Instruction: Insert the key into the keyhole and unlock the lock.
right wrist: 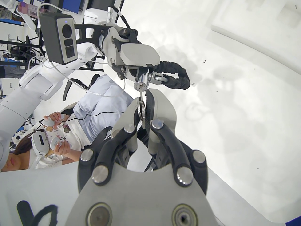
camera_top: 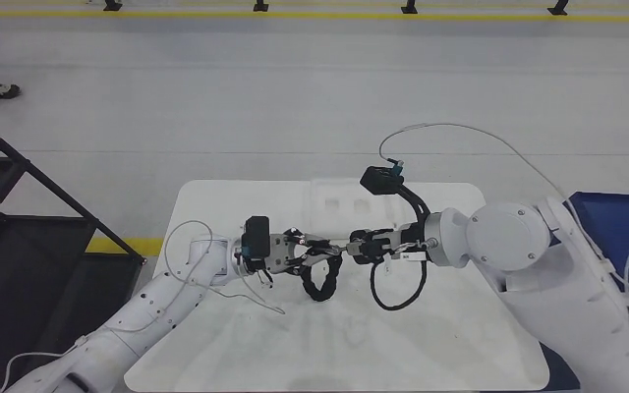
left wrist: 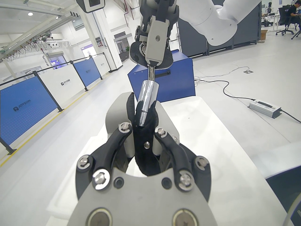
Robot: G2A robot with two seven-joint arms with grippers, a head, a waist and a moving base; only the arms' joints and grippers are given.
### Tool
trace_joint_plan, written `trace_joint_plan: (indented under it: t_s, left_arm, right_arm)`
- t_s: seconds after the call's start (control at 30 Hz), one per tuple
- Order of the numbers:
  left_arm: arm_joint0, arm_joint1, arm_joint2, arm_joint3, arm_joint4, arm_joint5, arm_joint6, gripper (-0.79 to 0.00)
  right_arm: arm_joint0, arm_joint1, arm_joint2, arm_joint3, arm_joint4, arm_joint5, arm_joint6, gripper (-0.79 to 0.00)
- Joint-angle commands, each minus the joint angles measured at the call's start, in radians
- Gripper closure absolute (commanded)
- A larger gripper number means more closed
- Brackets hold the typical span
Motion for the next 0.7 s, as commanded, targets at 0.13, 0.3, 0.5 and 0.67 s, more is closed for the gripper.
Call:
trace_joint_plan:
  t_s: [0.13, 0.3, 0.5, 0.67]
  left_arm:
    - [0.012, -0.002, -0.015, -0.015, 0.018, 0.001, -0.005, 0.000]
    - [0.024, -0.006, -0.029, -0.021, 0.010, 0.000, -0.010, 0.000]
    - [0.038, -0.011, -0.047, -0.019, -0.014, -0.002, -0.013, 0.000]
    - [0.047, -0.014, -0.060, -0.021, -0.019, -0.005, -0.011, 0.000]
  right_arm:
    - [0.011, 0.006, -0.019, 0.010, 0.020, 0.015, -0.015, 0.000]
    - [0.020, 0.009, -0.030, 0.010, 0.040, 0.034, -0.034, 0.000]
    - [0.009, 0.009, -0.021, 0.004, 0.064, 0.038, -0.071, 0.000]
    - [-0.003, 0.008, -0.019, 0.003, 0.085, 0.025, -0.103, 0.000]
